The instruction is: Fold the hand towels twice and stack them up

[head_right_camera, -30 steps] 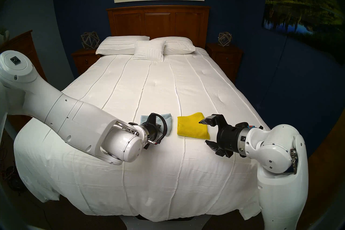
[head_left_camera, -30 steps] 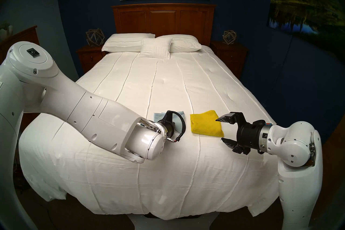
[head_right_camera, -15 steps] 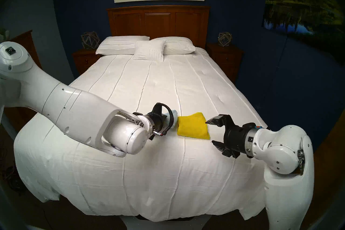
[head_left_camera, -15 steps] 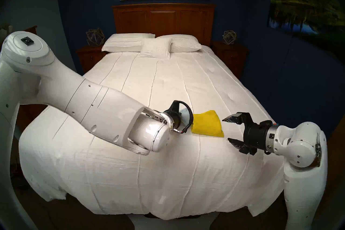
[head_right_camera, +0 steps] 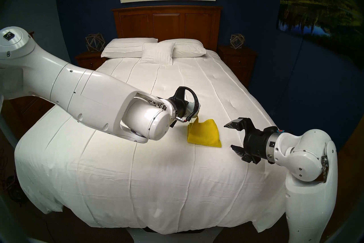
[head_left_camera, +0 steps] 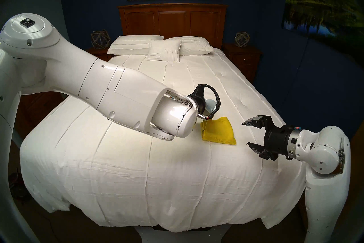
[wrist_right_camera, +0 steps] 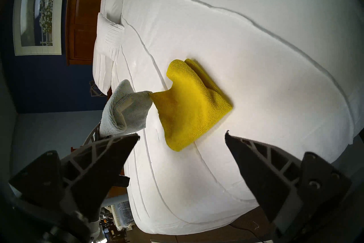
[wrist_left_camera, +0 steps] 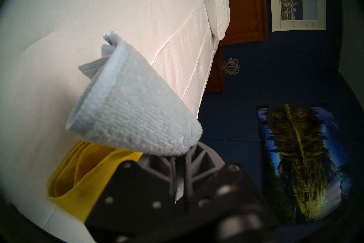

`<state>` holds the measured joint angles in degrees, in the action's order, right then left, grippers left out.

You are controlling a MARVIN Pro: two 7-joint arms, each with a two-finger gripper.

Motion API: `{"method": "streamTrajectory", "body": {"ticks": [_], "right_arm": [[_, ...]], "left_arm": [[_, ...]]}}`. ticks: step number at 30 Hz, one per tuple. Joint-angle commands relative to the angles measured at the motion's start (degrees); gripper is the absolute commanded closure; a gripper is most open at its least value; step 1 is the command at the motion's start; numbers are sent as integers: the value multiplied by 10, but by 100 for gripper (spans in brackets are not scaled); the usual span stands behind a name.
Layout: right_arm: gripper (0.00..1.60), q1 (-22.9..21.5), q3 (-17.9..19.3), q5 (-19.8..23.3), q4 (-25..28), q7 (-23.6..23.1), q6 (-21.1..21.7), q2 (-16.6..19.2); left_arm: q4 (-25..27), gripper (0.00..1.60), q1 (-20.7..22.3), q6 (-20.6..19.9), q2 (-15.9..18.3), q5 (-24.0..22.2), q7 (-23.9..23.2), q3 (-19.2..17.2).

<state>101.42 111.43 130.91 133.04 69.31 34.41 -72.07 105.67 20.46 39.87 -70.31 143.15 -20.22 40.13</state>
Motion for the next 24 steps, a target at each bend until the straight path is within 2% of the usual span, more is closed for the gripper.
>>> {"method": "streamTrajectory", "body": {"ticks": [1, 9, 15, 24], "right_arm": [[0, 3, 10, 9, 11, 2, 0, 2], [0, 5, 15, 14, 12, 2, 1, 1], [0, 8, 18, 17, 12, 3, 2, 1], [0, 8, 22, 18, 9, 1, 2, 1]], "left_arm": [[-50, 160, 14, -11, -65, 25, 20, -7], [-120, 160, 32, -34, -93, 53, 65, 4], [-131, 160, 47, -52, -95, 68, 86, 3], [-163, 160, 46, -69, -119, 81, 113, 2]]}}
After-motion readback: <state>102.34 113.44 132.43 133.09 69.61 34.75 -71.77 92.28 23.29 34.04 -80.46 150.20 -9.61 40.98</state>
